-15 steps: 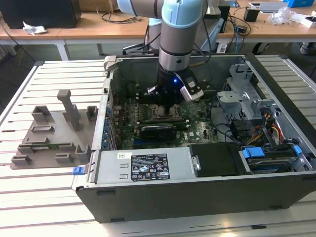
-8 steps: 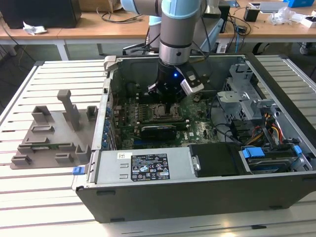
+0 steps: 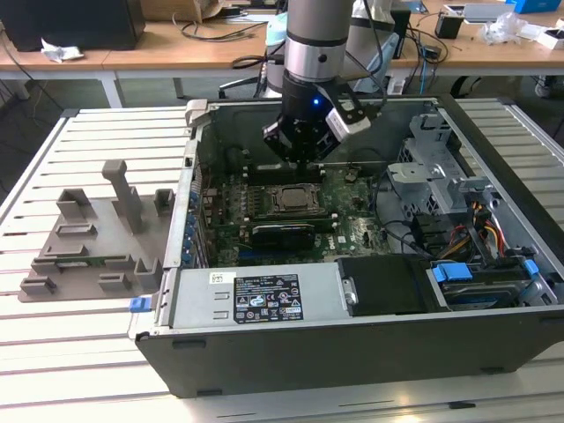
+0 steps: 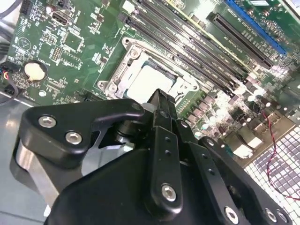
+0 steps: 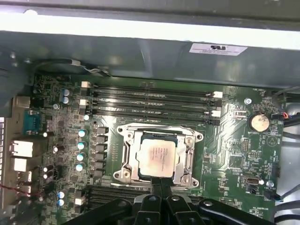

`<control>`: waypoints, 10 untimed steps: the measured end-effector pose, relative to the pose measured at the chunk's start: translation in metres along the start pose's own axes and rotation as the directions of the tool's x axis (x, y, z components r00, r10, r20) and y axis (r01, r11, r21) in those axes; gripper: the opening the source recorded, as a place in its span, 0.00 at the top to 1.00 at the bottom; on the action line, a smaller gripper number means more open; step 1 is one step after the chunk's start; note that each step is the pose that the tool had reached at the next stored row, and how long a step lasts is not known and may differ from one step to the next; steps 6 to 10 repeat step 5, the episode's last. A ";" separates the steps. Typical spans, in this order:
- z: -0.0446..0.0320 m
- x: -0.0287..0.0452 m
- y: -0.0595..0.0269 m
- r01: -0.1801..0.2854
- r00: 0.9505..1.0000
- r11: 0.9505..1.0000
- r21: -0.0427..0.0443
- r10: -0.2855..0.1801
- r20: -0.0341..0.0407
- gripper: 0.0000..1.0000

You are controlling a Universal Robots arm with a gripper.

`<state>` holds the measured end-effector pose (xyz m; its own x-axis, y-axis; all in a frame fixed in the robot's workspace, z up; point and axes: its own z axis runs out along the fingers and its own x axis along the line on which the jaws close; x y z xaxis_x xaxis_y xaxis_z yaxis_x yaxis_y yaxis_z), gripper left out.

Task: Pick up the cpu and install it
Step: 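Install the second cpu locking lever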

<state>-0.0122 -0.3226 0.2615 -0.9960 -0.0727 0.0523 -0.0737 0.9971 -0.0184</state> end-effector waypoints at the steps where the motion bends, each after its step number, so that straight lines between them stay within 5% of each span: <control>1: 0.0000 0.0000 0.0000 0.000 1.000 1.000 0.000 0.000 0.000 0.89; 10: -0.0001 0.0000 0.0000 0.000 1.000 1.000 0.000 0.000 0.000 0.89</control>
